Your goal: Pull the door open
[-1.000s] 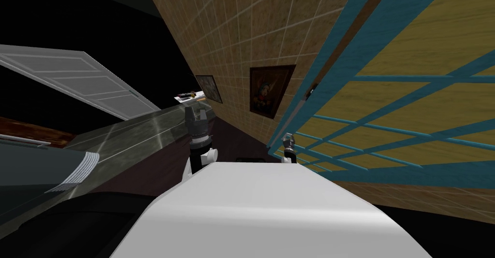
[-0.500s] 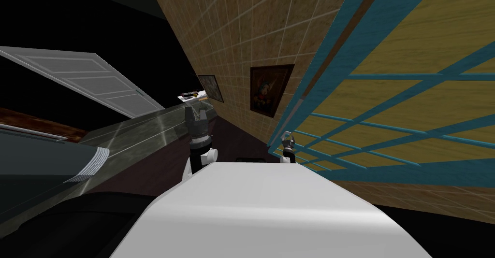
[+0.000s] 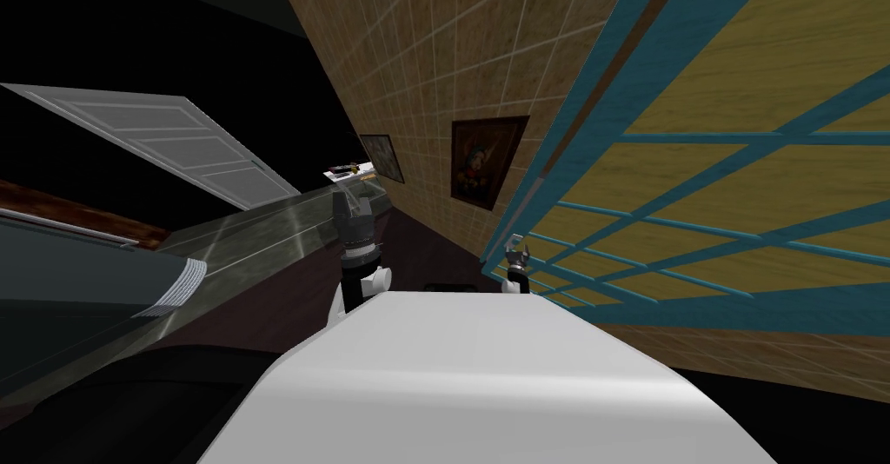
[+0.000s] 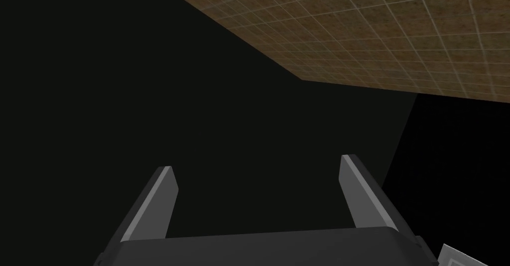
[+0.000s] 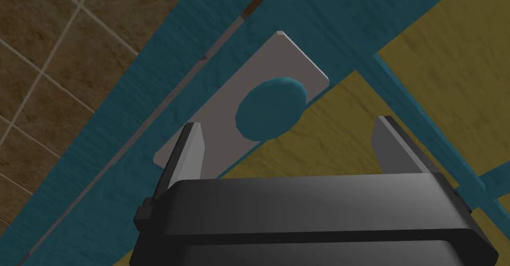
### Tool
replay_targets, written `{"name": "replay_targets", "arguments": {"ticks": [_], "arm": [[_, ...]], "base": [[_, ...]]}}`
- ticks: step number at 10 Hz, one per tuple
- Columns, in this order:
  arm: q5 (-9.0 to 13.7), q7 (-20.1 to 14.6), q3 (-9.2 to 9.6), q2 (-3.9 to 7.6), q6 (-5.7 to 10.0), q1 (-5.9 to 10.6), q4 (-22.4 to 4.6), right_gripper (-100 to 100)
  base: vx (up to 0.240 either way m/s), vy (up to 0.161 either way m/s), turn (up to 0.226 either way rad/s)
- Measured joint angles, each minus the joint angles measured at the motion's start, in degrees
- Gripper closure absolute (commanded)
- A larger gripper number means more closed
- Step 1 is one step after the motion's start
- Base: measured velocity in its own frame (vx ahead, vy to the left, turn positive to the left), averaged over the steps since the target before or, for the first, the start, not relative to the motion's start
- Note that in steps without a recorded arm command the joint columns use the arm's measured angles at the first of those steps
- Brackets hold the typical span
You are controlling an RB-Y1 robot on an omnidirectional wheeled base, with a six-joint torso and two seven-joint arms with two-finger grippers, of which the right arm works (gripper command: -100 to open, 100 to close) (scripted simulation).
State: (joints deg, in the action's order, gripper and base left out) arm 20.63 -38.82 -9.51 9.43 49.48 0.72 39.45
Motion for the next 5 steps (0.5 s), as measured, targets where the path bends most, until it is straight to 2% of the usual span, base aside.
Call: {"name": "replay_targets", "arguments": {"ticks": [5], "arm": [[2.8, -7.0, 1.07, -0.77, 0.01, 0.00, 0.6, -100]], "base": [[-0.045, -0.010, 0.036]]}}
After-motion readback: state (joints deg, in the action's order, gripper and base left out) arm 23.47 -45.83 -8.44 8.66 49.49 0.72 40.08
